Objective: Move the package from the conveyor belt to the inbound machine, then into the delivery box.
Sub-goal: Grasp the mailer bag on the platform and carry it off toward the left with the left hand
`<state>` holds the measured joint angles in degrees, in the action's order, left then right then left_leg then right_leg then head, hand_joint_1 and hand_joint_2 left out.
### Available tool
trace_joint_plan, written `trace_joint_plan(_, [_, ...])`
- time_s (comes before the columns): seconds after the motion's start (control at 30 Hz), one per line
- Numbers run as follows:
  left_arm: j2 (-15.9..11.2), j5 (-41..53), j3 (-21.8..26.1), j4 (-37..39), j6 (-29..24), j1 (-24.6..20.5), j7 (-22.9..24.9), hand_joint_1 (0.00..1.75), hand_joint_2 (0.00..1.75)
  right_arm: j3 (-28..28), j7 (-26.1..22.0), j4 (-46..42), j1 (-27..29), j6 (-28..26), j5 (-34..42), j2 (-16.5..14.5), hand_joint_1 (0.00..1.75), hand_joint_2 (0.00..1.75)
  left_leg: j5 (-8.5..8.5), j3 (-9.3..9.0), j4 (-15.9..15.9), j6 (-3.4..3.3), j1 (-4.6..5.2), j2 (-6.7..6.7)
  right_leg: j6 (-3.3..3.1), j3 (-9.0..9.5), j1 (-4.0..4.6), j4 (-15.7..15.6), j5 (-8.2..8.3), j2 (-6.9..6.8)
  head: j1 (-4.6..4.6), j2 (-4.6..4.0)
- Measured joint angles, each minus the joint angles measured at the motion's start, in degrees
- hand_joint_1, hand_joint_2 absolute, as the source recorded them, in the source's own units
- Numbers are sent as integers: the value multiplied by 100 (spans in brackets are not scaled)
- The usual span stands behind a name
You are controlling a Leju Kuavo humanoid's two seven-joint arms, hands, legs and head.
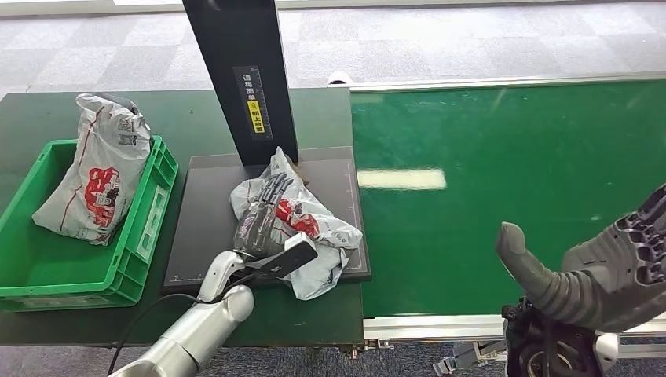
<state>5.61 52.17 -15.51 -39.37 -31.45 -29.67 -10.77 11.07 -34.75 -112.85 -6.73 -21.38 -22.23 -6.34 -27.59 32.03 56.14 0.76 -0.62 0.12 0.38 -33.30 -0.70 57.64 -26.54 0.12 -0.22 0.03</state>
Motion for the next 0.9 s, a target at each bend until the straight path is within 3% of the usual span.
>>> trace_joint_plan(0.13, [-144, 238, 209, 482, -101, -191, 275, 7, 175, -25, -30, -111, 97, 56, 163, 4, 0, 175, 1, -8, 0, 0, 0, -2, 0, 11, 0, 1, 0, -1, 1, -1])
trace_joint_plan(0.27, [-222, 339, 382, 771, -51, -330, 391, 160, 175, -46, -14, -140, 92, 125, 242, 3, 0, 175, -1, -24, -1, 0, 1, 1, 0, 28, -1, 0, 0, 0, 2, 0])
trace_joint_plan(0.3, [-235, 344, 427, 826, -16, -344, 379, 167, 175, -57, -4, -140, 87, 128, 248, 3, 0, 175, -1, -28, -1, 0, 1, 1, 0, 31, -1, 0, 0, 0, 1, 0])
trace_joint_plan(0.6, [-266, 179, 752, 1026, 219, -368, -57, 174, 175, -121, 21, -140, 74, 130, 283, 2, 0, 175, 1, -44, -1, 0, 0, -3, 0, 46, -1, 0, 0, -2, 1, -1])
trace_joint_plan(0.9, [-216, -272, 1155, 1006, 497, -382, -864, 175, 175, -145, 21, -140, 75, 176, 339, 2, 0, 175, 1, -42, 0, 0, 1, -4, 0, 45, -2, 0, 0, -2, 2, 0])
